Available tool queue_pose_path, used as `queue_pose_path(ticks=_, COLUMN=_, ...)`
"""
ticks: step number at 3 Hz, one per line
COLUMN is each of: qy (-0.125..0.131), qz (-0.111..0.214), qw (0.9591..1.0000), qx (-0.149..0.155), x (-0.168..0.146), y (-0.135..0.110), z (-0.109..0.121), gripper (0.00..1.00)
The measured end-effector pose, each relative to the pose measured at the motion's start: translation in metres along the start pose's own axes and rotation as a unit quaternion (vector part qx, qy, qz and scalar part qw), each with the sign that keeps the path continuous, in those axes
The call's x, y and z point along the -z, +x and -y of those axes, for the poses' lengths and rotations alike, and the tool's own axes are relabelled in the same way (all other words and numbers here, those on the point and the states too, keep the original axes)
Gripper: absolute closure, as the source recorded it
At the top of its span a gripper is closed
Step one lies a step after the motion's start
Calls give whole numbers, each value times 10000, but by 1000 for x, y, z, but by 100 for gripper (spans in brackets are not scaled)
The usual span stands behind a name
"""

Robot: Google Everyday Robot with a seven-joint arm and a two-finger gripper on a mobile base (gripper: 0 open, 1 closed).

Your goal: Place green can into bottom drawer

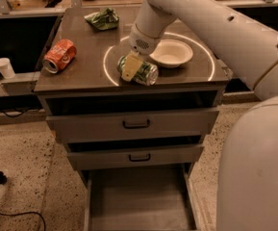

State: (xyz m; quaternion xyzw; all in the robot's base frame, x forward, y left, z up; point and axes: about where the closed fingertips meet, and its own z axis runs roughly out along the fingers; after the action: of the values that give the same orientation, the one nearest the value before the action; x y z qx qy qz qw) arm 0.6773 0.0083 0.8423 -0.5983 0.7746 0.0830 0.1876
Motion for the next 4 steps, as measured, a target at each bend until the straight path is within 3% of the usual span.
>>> queue_pose_path(ticks=1, qy=-69, qz=191, qw=9998, qx=0, x=-5, y=0, z=-4, gripper=70)
queue_pose_path(ticks=2, qy=199, qz=646, qw=9957, qx=629, x=14, y=-12, z=-24, gripper=94)
queue_pose_path(ticks=3, qy=445, qz=1184, qw=9786, qx=1621, x=27, y=-34, z=-67, gripper=100)
queue_pose_path(ticks=4, qy=236, qz=1454, qw=9553, qx=2563, x=21, y=-46, z=-121, gripper=100)
